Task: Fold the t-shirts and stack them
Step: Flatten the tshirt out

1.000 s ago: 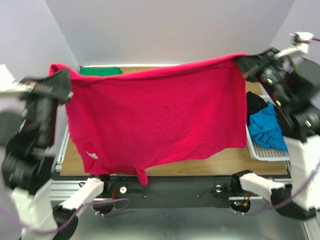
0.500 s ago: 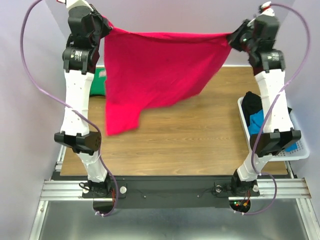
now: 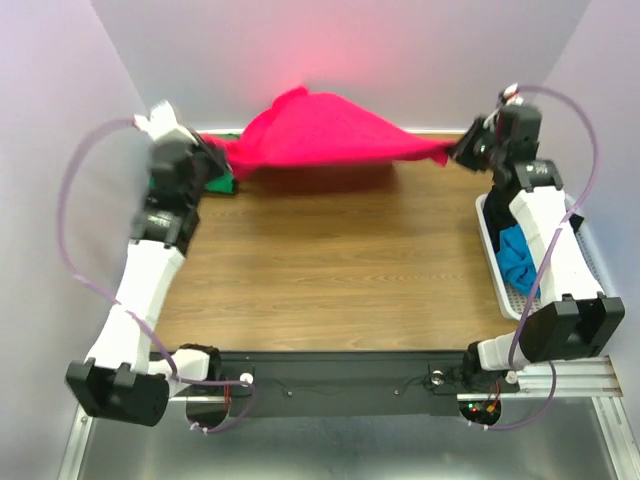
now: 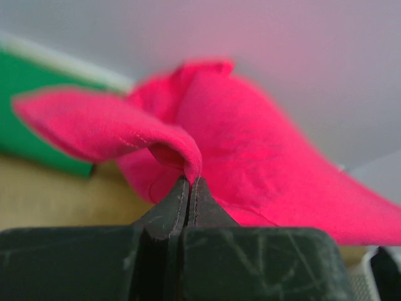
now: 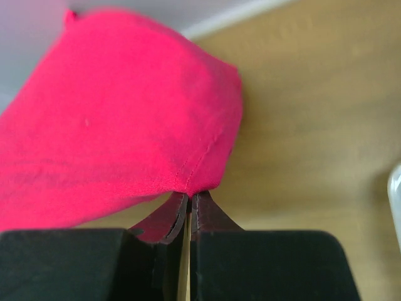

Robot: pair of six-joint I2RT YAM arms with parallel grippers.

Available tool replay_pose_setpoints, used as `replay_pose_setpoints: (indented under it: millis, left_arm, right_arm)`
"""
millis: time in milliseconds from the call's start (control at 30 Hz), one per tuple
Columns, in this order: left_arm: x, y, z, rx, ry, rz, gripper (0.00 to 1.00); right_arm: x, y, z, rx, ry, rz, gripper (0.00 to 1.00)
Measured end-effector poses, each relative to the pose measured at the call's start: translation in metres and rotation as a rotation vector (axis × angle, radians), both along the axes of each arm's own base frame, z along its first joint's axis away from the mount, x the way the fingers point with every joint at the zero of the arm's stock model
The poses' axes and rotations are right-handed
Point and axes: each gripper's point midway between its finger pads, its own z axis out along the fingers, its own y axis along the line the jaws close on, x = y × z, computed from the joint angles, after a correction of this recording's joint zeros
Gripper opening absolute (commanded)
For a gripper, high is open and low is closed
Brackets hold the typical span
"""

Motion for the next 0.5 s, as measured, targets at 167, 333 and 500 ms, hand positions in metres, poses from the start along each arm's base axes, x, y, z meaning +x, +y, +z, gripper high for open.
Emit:
replay_pose_setpoints:
  millis: [167,333,500]
  left_arm:
    - [-0.039,-0.010,-0.234,-0.023,0.480,0.005,0.00]
    - [-0.132,-0.027,-0.341,-0.032,0.780,-0.046,0.54]
    - [-0.149,-0.033,-0.298,-0.111,0.660,-0.067,0.99]
  right_arm:
    - [-0.045,0.003,-0.130,0.004,0.286,0.026,0.06]
    - [-0.115,0.005,-0.204,0.034,0.463,0.030,0.28]
    - [-0.167,0.001,-0.245,0.039,0.553,0.006,0.99]
